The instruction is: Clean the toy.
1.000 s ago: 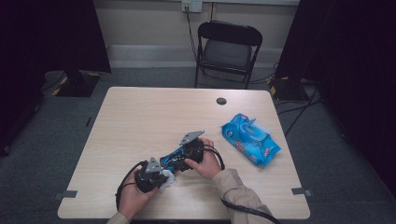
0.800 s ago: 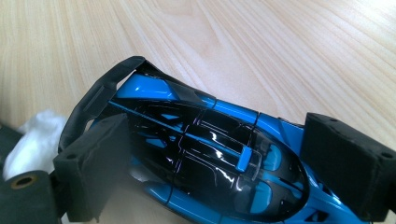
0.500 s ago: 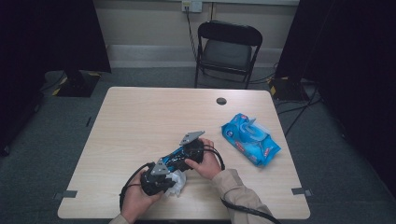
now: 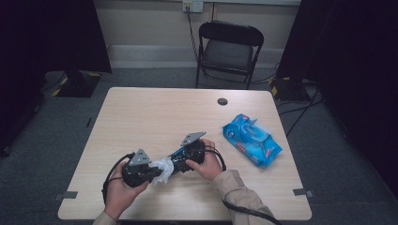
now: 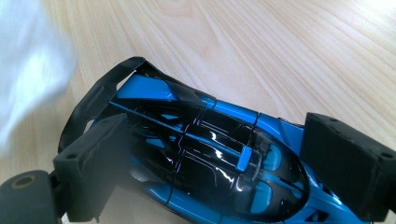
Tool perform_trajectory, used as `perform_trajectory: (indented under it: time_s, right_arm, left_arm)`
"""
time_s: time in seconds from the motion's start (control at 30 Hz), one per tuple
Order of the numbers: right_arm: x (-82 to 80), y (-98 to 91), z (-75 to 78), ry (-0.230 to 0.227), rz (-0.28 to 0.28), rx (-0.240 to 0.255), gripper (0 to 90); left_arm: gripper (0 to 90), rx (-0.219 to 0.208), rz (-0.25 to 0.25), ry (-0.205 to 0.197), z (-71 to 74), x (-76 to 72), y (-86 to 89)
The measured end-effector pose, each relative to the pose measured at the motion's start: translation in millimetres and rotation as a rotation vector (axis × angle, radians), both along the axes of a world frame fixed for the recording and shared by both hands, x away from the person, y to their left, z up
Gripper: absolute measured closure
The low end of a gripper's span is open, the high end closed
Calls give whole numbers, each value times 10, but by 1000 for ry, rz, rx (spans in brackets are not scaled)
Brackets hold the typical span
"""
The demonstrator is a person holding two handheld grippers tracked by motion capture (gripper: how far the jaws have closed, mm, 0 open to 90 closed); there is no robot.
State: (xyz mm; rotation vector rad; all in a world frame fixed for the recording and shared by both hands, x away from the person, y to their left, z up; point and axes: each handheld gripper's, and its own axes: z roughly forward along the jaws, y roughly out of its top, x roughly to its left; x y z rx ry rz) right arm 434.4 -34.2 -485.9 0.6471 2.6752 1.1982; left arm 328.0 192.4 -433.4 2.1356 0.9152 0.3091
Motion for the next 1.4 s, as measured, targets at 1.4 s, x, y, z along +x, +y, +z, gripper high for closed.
perform_trajectory:
  time_s: [1.4]
  right_arm:
    - [7, -1, 4, 1, 3, -6, 80]
  left_arm:
    - [860, 93, 107, 60, -552, 326, -48]
